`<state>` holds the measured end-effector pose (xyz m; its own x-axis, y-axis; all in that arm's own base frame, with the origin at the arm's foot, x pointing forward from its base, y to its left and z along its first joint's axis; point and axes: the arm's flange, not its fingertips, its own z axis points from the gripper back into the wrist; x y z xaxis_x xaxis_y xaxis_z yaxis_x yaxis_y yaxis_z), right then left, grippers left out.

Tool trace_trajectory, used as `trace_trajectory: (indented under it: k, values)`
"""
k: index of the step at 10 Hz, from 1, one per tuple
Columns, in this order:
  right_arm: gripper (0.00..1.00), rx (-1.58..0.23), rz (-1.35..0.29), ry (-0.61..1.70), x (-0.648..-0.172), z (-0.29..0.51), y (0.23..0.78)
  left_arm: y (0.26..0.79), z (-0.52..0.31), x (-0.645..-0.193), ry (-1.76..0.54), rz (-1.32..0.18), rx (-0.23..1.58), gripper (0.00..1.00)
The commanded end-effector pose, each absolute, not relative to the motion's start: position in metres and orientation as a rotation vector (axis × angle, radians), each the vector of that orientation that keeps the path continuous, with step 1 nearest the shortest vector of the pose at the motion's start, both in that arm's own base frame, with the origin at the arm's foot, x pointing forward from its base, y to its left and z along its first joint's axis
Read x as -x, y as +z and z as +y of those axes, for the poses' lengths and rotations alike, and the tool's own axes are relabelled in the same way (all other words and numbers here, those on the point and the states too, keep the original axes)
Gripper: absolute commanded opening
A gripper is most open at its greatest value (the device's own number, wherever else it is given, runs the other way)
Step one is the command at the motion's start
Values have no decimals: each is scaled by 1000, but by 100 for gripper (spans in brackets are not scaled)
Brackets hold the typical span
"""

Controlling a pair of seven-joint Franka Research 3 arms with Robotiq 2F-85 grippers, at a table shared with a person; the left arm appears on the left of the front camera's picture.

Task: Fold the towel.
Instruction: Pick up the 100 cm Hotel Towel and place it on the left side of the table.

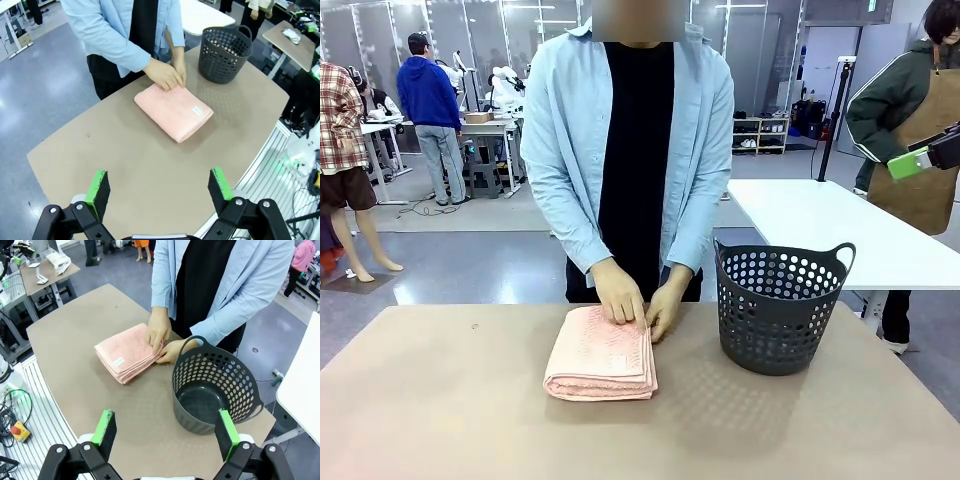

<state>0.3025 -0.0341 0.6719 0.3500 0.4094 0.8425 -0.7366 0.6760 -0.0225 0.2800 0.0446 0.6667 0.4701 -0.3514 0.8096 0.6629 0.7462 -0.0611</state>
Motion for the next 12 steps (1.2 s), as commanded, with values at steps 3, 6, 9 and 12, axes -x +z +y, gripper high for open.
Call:
trace_trajectory:
  k: [3,6,9,12]
  values:
    - [100,-392,-952,764,-302,-34,672,670,45,-278,-633,-879,391,100]
    - [100,-392,-952,764,-302,-34,672,670,45,-278,-633,-879,391,100]
    - [100,-392,-952,764,-302,-34,672,670,45,-278,-633,-879,391,100]
    - [100,-392,-952,764,-302,-34,672,666,47,-286,-628,-867,448,100]
